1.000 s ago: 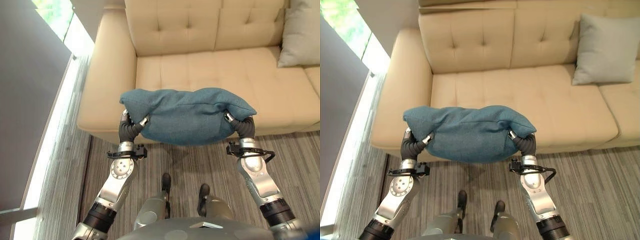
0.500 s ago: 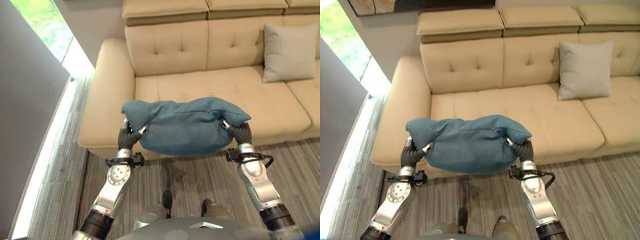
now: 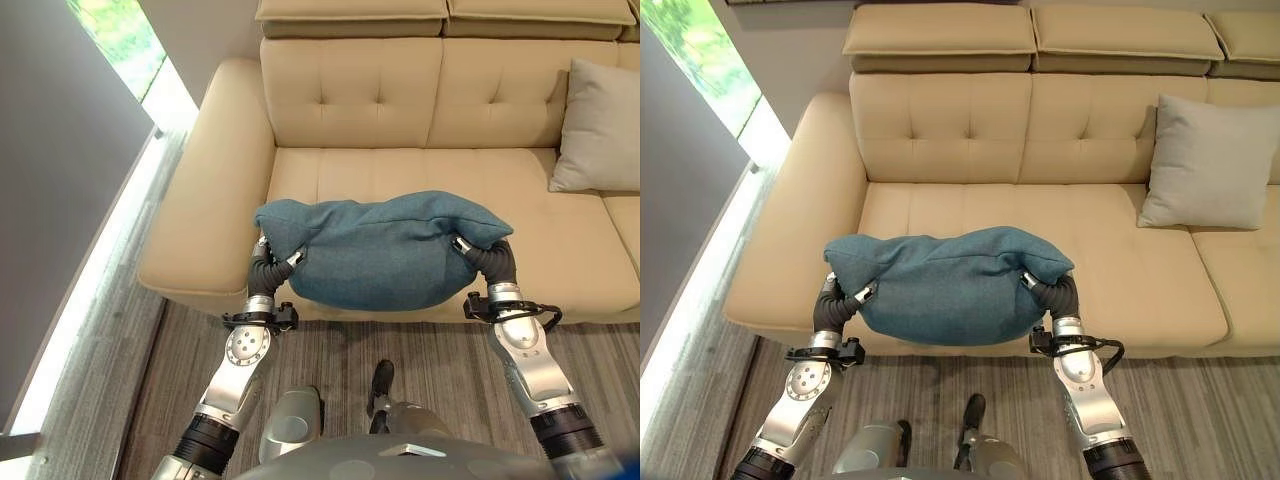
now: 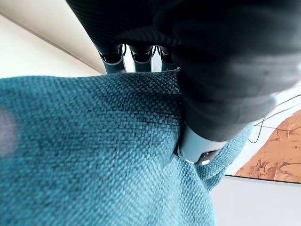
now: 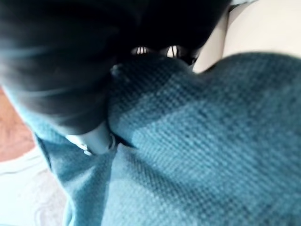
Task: Pick up all the scattered cushions and arrange them neatly on the sofa.
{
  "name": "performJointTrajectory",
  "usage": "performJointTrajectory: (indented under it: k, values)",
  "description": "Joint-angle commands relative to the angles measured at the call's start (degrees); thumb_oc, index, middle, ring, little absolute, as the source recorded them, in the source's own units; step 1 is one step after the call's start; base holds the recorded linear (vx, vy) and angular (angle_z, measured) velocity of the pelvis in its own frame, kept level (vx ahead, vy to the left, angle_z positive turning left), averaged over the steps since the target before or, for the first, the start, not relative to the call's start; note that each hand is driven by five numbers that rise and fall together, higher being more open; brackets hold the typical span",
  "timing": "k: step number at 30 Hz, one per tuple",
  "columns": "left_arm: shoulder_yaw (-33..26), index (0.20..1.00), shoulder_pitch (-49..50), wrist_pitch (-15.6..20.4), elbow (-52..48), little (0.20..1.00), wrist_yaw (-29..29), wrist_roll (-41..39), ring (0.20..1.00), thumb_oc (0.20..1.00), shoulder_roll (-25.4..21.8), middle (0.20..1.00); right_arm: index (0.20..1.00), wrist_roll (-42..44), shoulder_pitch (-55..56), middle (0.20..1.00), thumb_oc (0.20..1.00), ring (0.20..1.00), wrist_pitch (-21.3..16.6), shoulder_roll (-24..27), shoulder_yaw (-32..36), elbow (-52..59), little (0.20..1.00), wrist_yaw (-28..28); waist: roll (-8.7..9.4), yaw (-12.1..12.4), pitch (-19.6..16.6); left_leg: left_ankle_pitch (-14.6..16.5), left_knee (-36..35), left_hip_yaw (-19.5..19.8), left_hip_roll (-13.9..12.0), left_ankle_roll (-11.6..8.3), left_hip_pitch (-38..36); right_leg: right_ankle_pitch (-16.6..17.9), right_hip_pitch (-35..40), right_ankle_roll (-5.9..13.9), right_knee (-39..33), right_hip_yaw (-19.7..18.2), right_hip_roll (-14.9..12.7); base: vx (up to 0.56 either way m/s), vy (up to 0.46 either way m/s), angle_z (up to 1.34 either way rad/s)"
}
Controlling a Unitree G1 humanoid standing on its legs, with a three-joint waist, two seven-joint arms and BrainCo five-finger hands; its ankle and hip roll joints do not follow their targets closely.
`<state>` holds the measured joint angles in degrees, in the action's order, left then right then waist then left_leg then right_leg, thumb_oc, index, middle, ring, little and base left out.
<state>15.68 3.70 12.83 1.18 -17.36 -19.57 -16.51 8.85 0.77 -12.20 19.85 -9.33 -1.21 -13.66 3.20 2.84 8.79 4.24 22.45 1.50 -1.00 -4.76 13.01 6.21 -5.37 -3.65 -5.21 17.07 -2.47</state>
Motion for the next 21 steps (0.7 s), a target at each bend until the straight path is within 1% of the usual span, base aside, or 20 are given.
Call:
performJointTrajectory:
  k: [1, 2, 3, 4, 5, 6, 8, 9, 11, 12, 13, 14, 15, 16, 17, 18, 19, 20, 21]
  values:
    - [0.49, 0.2, -4.58, 4.61, -4.81, 0.2, 2.44, -0.19, 0.2, 0.2, -2.31, 0.2, 0.2, 2.09, -4.08, 0.2, 0.2, 0.2, -6.24, 0.63, 2.73, 5.0, 0.2, -0.91, 1.33, -1.22, -1.36, 0.78, -11.67, -2.76, 0.27, 1.49, -2.57, -5.06, 3.61, 9.99, 0.97, -1.18, -2.91, 0.18, -0.027, 0.32]
    - [0.67, 0.2, -4.98, 4.36, -4.74, 0.2, 2.45, -0.04, 0.2, 0.2, -2.47, 0.2, 0.2, 2.27, -4.53, 0.2, 0.2, 0.2, -6.26, 0.59, 2.55, 4.98, 0.2, -1.02, 1.0, -0.64, -1.36, -2.16, -15.64, -2.04, 0.65, 1.41, -1.39, -5.61, 4.11, 10.07, 0.68, -1.47, -1.98, 0.18, 0.005, 0.51]
    - [0.68, 0.2, -5.05, 4.33, -4.73, 0.2, 2.41, 0.01, 0.2, 0.2, -2.47, 0.2, 0.2, 2.43, -4.74, 0.2, 0.2, 0.2, -6.4, 0.54, 2.47, 4.94, 0.2, -1.07, 0.89, -0.3, -1.18, -3.77, -17.01, -1.68, 0.66, 1.13, -0.44, -6.09, 4.47, 10.01, 0.57, -1.69, -1.51, 0.18, 0.037, 0.45]
    - [0.57, 0.2, -5.21, 4.27, -4.87, 0.2, 2.27, -0.02, 0.2, 0.2, -2.42, 0.2, 0.2, 2.81, -4.96, 0.2, 0.2, 0.2, -6.4, 0.25, 2.61, 4.92, 0.2, -1.34, 1.06, 0.2, -0.74, -4.89, -17.63, -2.18, 0.45, 0.74, 2.26, -7.06, 5.08, 9.82, 0.52, -1.86, -1.21, 0.14, 0.04, 0.1]
    - [0.4, 0.2, -4.98, 4.38, -5.01, 0.2, 2.13, -0.09, 0.2, 0.2, -2.4, 0.2, 0.2, 2.85, -5.02, 0.2, 0.2, 0.2, -6.5, -0.09, 2.63, 5.02, 0.2, -1.6, 1.15, 0.54, -0.67, -5.37, -17.17, -2.65, 0.22, 0.63, 3.39, -7.6, 5.43, 9.67, 0.57, -1.82, -1.0, 0.25, 0.098, -0.27]
    - [0.13, 0.2, -3.98, 4.44, -4.98, 0.2, 2.3, -0.29, 0.2, 0.2, -2.4, 0.2, 0.2, 2.39, -4.71, 0.2, 0.2, 0.2, -6.56, -0.41, 2.45, 5.25, 0.2, -1.45, 0.7, 0.78, -1.6, -5.87, -19.16, -2.79, -0.45, 1.04, 1.29, -8.03, 6.25, 9.65, 0.64, -2.02, -0.24, 0.28, 0.113, -0.23]
    - [-0.08, 0.2, -2.99, 4.34, -4.89, 0.2, 2.47, -0.41, 0.2, 0.2, -2.57, 0.2, 0.2, 2.1, -4.46, 0.2, 0.2, 0.2, -6.49, -0.9, 2.18, 5.21, 0.2, -1.36, 1.07, 1.15, -2.41, -5.93, -19.44, -2.8, -0.28, 1.27, -0.09, -8.62, 7.44, 9.92, 0.75, -2.09, -0.59, 0.3, 0.122, -0.37]
    - [-0.41, 0.2, -2.36, 4.22, -5.12, 0.2, 2.65, -0.52, 0.2, 0.2, -3.09, 0.2, 0.2, 1.97, -4.23, 0.2, 0.2, 0.2, -6.15, -1.4, 1.89, 5.35, 0.2, -0.91, 1.73, 1.48, -3.02, -5.12, -18.96, -3.29, -0.1, 1.67, -1.03, -9.43, 8.23, 10.09, 1.49, -2.49, -1.16, 0.27, 0.13, -0.35]
    - [-0.85, 0.2, -1.94, 4.1, -5.54, 0.2, 2.61, -0.35, 0.2, 0.2, -3.77, 0.2, 0.2, 1.83, -4.36, 0.2, 0.2, 0.2, -6.06, -2.16, 1.52, 5.54, 0.2, -0.51, 2.2, 2.43, -2.98, -3.43, -17.42, -4.06, 0.32, 2.57, -1.88, -10.51, 8.44, 10.41, 4.29, -3.36, -2.09, 0.25, 0.203, -0.27]
    - [-1.75, 0.2, -1.38, 3.98, -5.99, 0.2, 2.56, -0.03, 0.2, 0.2, -4.3, 0.2, 0.2, 1.48, -4.39, 0.2, 0.2, 0.2, -5.95, -3.34, 1.09, 5.49, 0.2, 0.36, 2.07, 3.49, -2.76, -0.87, -15.65, -5.34, 1.01, 4.31, -3.79, -10.57, 7.28, 11.81, 11.03, -3.81, -4.0, 0.23, 0.302, -0.51]
    - [-2.27, 0.2, -0.96, 4.01, -6.4, 0.2, 2.27, -0.07, 0.2, 0.2, -4.98, 0.2, 0.2, 0.69, -4.87, 0.2, 0.2, 0.2, -5.54, -3.52, 0.83, 5.71, 0.2, 0.78, 1.44, 3.13, -1.83, 0.08, -15.27, -5.63, 1.17, 5.63, -5.02, -8.68, 3.79, 13.44, 18.69, -5.09, -5.3, 0.18, 0.3, -0.51]
    - [-2.32, 0.2, -1.0, 4.18, -6.51, 0.2, 2.21, -0.05, 0.2, 0.2, -5.14, 0.2, 0.2, 0.61, -4.95, 0.2, 0.2, 0.2, -5.51, -3.71, 0.62, 5.71, 0.2, 1.04, 0.95, 2.86, -1.49, 0.25, -15.29, -5.61, 1.13, 6.16, -5.17, -8.08, 1.12, 14.14, 22.82, -6.11, -5.39, 0.05, 0.154, -0.44]
    - [-2.32, 0.2, -1.0, 4.18, -6.51, 0.2, 2.21, -0.05, 0.2, 0.2, -5.14, 0.2, 0.2, 0.61, -4.95, 0.2, 0.2, 0.2, -5.51, -3.72, 0.62, 5.71, 0.2, 1.04, 0.99, 2.91, -1.58, 0.26, -15.27, -5.67, 1.14, 6.17, -5.08, -8.13, 0.96, 14.15, 22.93, -6.18, -5.42, 0.05, 0.124, -0.16]
    - [-2.2, 0.2, -1.41, 4.32, -6.45, 0.2, 1.93, 0.26, 0.2, 0.2, -5.13, 0.2, 0.2, 0.55, -5.03, 0.2, 0.2, 0.2, -5.58, -4.11, 0.54, 5.67, 0.2, 1.19, 0.15, 2.06, -1.09, 0.6, -15.66, -5.12, 1.29, 6.67, -6.04, -7.54, -2.1, 14.2, 25.26, -7.88, -5.32, 0.09, 0.08, 0.11]
    - [-2.33, 0.2, -1.51, 4.39, -6.37, 0.2, 1.9, 0.28, 0.2, 0.2, -5.05, 0.2, 0.2, 0.54, -5.02, 0.2, 0.2, 0.2, -5.53, -4.09, 0.47, 5.6, 0.2, 1.25, 0.05, 1.97, -1.24, 0.86, -16.1, -5.04, 1.48, 6.7, -6.65, -7.92, -2.16, 13.88, 23.68, -8.0, -5.7, 0.17, 0.064, 0.15]
    - [-2.52, 0.2, -1.7, 4.66, -6.33, 0.2, 2.06, 0.29, 0.2, 0.2, -4.93, 0.2, 0.2, 0.24, -5.29, 0.2, 0.2, 0.2, -5.38, -4.03, 0.61, 5.45, 0.2, 1.26, -0.58, 1.8, -1.26, 1.3, -17.13, -4.78, 1.3, 6.56, -7.89, -7.71, -2.98, 13.44, 19.97, -6.97, -7.06, 0.22, -0.044, 0.15]
    - [-2.44, 0.2, -2.43, 4.72, -6.43, 0.2, 2.24, -0.16, 0.2, 0.2, -4.71, 0.2, 0.2, 0.18, -5.03, 0.2, 0.2, 0.2, -5.13, -3.96, 1.07, 5.19, 0.2, 0.99, -0.04, 1.32, -1.51, 1.62, -17.14, -4.19, 2.03, 6.27, -8.23, -7.95, -1.47, 13.35, 15.09, -7.6, -7.55, 0.2, -0.06, -0.11]
    - [-2.36, 0.2, -2.36, 4.75, -6.31, 0.2, 2.38, 0.38, 0.2, 0.2, -4.56, 0.2, 0.2, -0.46, -4.6, 0.2, 0.2, 0.2, -5.26, -3.92, 1.31, 5.41, 0.2, 1.25, 0.32, 0.69, -1.49, 1.74, -17.12, -4.46, 2.22, 6.17, -8.59, -6.87, -1.13, 13.48, 14.09, -7.9, -7.59, 0.16, -0.071, -0.06]
    - [-2.3, 0.2, -2.61, 4.84, -5.99, 0.2, 2.47, 0.32, 0.2, 0.2, -4.04, 0.2, 0.2, -0.72, -4.56, 0.2, 0.2, 0.2, -5.15, -3.8, 1.34, 5.08, 0.2, 1.19, 0.45, 0.77, -1.91, 1.82, -17.43, -4.23, 2.25, 6.07, -8.93, -7.01, -0.39, 13.43, 13.0, -7.87, -7.4, 0.1, -0.056, 0.12]
